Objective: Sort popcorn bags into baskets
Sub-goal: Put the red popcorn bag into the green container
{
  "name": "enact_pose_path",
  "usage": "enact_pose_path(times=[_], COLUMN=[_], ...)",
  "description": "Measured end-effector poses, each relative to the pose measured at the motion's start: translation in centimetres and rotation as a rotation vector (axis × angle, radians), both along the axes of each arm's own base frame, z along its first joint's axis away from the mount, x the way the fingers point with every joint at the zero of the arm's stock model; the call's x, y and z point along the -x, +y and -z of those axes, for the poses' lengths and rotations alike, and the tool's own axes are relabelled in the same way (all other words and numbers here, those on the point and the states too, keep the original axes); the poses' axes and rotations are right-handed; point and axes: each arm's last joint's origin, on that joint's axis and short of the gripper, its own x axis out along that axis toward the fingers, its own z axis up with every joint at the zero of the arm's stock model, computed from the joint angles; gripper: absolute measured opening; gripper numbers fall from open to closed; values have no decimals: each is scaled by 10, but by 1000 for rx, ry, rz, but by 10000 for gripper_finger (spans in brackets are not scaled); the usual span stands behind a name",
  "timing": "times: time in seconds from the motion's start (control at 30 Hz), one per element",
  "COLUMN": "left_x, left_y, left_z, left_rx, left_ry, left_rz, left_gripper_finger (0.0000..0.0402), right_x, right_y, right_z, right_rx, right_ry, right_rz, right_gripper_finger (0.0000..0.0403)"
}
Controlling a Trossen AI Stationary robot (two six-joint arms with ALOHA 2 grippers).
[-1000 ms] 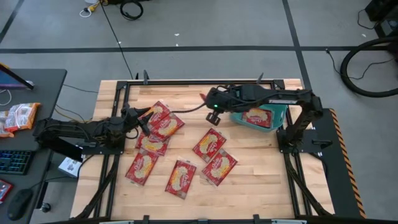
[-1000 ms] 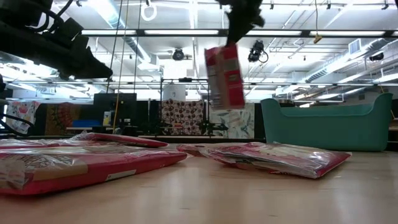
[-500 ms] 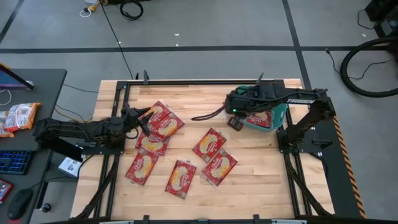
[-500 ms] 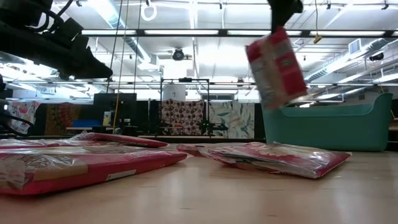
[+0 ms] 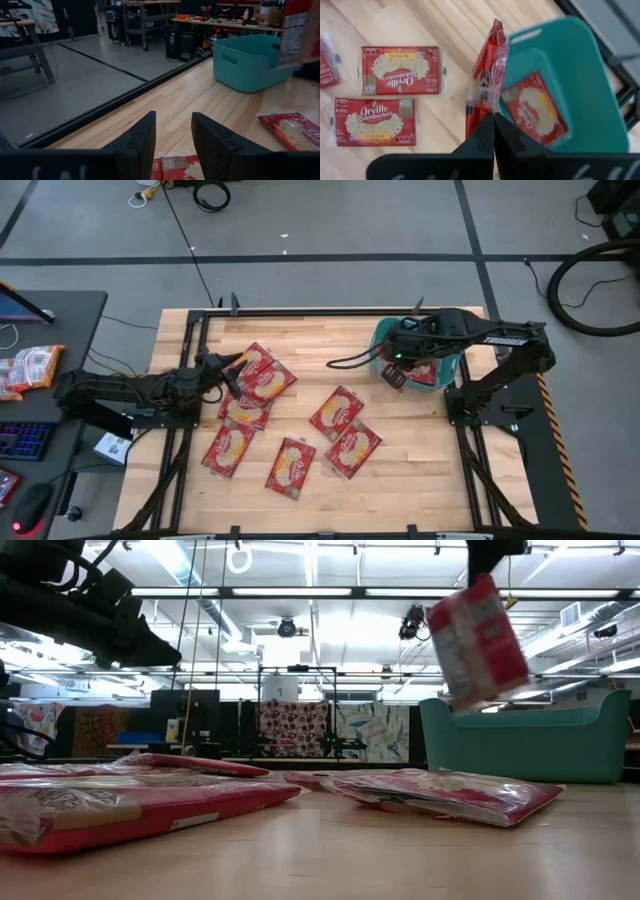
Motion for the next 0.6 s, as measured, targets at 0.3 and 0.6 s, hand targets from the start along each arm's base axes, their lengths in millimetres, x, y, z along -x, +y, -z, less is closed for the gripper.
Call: enact_pose_path(times=[0.3, 0.6], left_x=[0, 0], left_y=[0, 0], left_z=[0, 0], left_rx=[0, 0], left_ry=[-1, 0], left_rz=[0, 0], left_gripper_finger=[130, 130], right_x=[43, 83], right_y=[-15, -34], right_z=[18, 28], right_rx=[8, 82], right_ry=[10, -39], right_rz=[164, 403], right_gripper_finger=[2, 2])
